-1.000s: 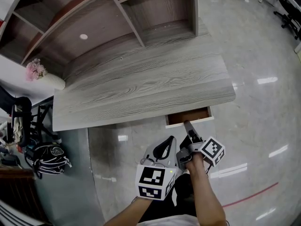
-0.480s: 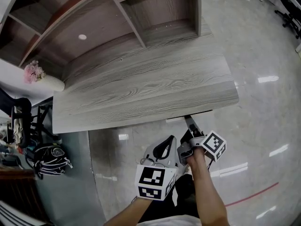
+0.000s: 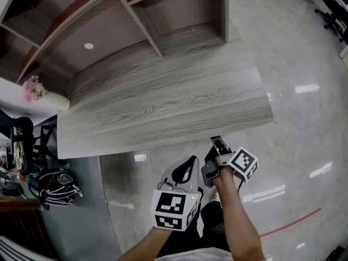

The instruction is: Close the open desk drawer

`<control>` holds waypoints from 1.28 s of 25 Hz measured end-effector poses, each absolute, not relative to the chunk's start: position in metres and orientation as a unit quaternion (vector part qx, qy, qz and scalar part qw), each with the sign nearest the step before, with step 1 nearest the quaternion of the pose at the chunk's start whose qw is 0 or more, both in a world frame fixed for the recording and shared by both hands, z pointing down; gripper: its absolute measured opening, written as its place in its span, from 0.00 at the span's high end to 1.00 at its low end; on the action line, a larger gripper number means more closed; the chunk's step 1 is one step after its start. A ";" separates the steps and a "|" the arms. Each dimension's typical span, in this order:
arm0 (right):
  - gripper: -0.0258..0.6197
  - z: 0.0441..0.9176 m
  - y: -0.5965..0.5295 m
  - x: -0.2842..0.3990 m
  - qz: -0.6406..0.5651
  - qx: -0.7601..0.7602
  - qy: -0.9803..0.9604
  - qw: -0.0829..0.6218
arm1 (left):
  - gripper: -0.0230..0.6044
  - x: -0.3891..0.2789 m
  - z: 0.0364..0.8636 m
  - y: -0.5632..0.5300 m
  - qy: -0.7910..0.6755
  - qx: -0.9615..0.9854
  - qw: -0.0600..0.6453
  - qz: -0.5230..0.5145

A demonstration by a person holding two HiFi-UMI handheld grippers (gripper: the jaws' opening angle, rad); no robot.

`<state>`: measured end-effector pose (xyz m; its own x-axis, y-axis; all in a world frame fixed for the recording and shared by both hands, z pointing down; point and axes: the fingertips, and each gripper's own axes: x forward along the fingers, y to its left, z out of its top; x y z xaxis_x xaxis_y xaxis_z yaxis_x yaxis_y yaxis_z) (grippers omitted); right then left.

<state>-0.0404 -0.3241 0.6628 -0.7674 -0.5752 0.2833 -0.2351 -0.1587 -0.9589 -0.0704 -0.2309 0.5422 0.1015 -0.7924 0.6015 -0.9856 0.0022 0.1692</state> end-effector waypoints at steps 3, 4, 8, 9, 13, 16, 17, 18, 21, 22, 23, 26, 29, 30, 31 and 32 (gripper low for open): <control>0.66 0.663 -0.328 -0.043 -0.692 -0.316 0.638 0.122 | 0.96 -0.071 0.541 -0.233 -0.647 0.687 0.282 0.173; 0.66 0.663 -0.329 -0.044 -0.692 -0.315 0.638 0.122 | 0.96 -0.071 0.541 -0.234 -0.647 0.687 0.283 0.173; 0.66 0.663 -0.331 -0.045 -0.688 -0.307 0.645 0.126 | 0.96 -0.072 0.540 -0.233 -0.650 0.685 0.284 0.170; 0.66 0.663 -0.331 -0.045 -0.685 -0.305 0.649 0.127 | 0.96 -0.073 0.540 -0.232 -0.651 0.684 0.283 0.170; 0.66 0.657 -0.322 -0.037 -0.669 -0.298 0.672 0.115 | 0.96 -0.071 0.534 -0.229 -0.654 0.682 0.280 0.168; 0.66 0.647 -0.303 -0.029 -0.649 -0.290 0.698 0.087 | 0.96 -0.065 0.526 -0.223 -0.657 0.681 0.279 0.165; 0.67 0.643 -0.296 -0.025 -0.641 -0.288 0.707 0.077 | 0.96 -0.061 0.523 -0.221 -0.658 0.681 0.277 0.163; 0.71 0.637 -0.291 -0.020 -0.632 -0.290 0.716 0.066 | 0.96 -0.058 0.519 -0.219 -0.660 0.681 0.274 0.161; 0.83 0.614 -0.275 -0.003 -0.600 -0.296 0.743 0.040 | 0.96 -0.047 0.504 -0.210 -0.666 0.677 0.273 0.154; 0.84 0.603 -0.270 0.002 -0.589 -0.295 0.751 0.035 | 0.96 -0.041 0.499 -0.207 -0.668 0.676 0.274 0.148; 0.87 0.592 -0.265 0.006 -0.579 -0.293 0.760 0.032 | 0.96 -0.036 0.494 -0.203 -0.669 0.676 0.275 0.143; 0.90 0.554 -0.247 0.019 -0.539 -0.285 0.792 0.023 | 0.96 -0.022 0.480 -0.190 -0.670 0.675 0.276 0.139; 0.92 0.518 -0.230 0.028 -0.489 -0.282 0.825 0.009 | 0.96 -0.013 0.462 -0.178 -0.668 0.682 0.264 0.136; 0.93 0.505 -0.226 0.029 -0.472 -0.284 0.835 0.006 | 0.96 -0.012 0.455 -0.176 -0.666 0.687 0.257 0.134; 0.94 0.493 -0.222 0.029 -0.454 -0.287 0.843 0.002 | 0.96 -0.012 0.447 -0.174 -0.664 0.691 0.252 0.131; 0.94 0.481 -0.217 0.030 -0.435 -0.291 0.852 -0.002 | 0.96 -0.012 0.441 -0.172 -0.663 0.695 0.248 0.130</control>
<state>0.0297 -0.2174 0.4814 -0.8301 -0.4951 0.2567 -0.4981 0.4511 -0.7405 -0.0122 -0.1723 0.4411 0.0881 -0.8567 0.5083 -0.9850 0.0010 0.1725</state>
